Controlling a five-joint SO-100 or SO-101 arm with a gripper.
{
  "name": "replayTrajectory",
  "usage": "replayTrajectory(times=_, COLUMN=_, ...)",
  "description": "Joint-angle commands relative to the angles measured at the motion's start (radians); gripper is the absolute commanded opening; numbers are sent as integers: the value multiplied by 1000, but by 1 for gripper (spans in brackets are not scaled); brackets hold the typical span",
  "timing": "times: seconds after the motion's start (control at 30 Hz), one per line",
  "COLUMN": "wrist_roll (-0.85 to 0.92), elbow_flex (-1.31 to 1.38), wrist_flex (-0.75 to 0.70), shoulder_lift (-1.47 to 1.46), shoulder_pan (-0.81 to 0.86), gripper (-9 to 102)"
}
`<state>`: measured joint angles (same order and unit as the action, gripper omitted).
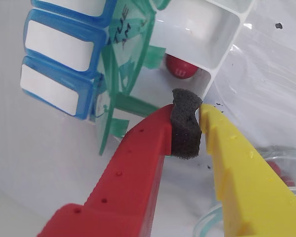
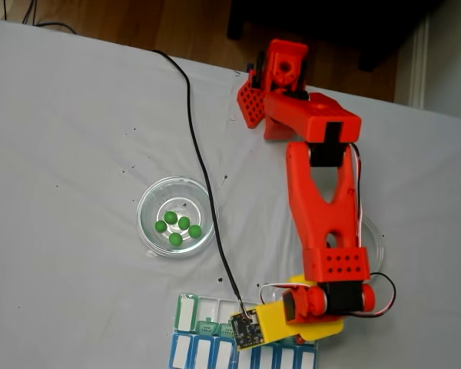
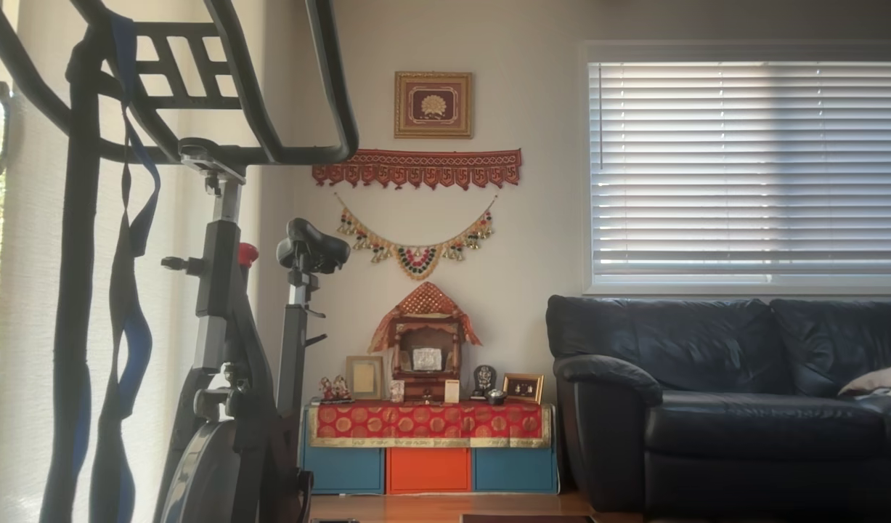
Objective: Sort medicines into box.
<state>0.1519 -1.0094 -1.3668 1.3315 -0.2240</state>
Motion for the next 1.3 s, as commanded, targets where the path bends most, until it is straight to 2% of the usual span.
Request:
replayTrajectory(times=0.0, wrist_roll=18, elbow_flex=123, wrist_flex=-43, shoulder_lift=55, shoulder_pan=-31, gripper=1)
replayTrajectory(times=0.2, wrist_roll=49, elbow_flex=227, wrist_flex=-213, shoulder_lift=61, shoulder_pan=-58, gripper=1)
replayTrajectory(times=0.33, wrist_roll=51, elbow_flex=558, wrist_flex=-511, shoulder_lift=-115, shoulder_pan=-92, gripper=1)
replayTrajectory(times=0.37, wrist_roll=55, elbow_flex=589, wrist_flex=-538, shoulder_lift=-143, shoulder_pan=-95, gripper=1)
replayTrajectory(times=0.53, wrist_roll=149, elbow_flex=492, wrist_flex=-538, shoulder_lift=-55, shoulder_pan=-123, gripper=1)
replayTrajectory(times=0.77, wrist_roll=132, elbow_flex=221, wrist_flex=-529, shoulder_lift=206, shoulder_pan=-222, gripper=1)
replayTrajectory(times=0.83, wrist_roll=132, elbow_flex=-11, wrist_flex=-448, shoulder_lift=387, shoulder_pan=-262, gripper=1)
replayTrajectory(times=0.9, wrist_roll=112, elbow_flex=-256, wrist_flex=-291, shoulder_lift=580, shoulder_pan=-302, gripper=1)
replayTrajectory(times=1.07, wrist_roll=137, elbow_flex=-380, wrist_flex=-259, shoulder_lift=627, shoulder_pan=-325, gripper=1)
replayTrajectory(times=1.27, wrist_roll=170, elbow_flex=-569, wrist_flex=-98, shoulder_lift=706, shoulder_pan=-330, gripper=1)
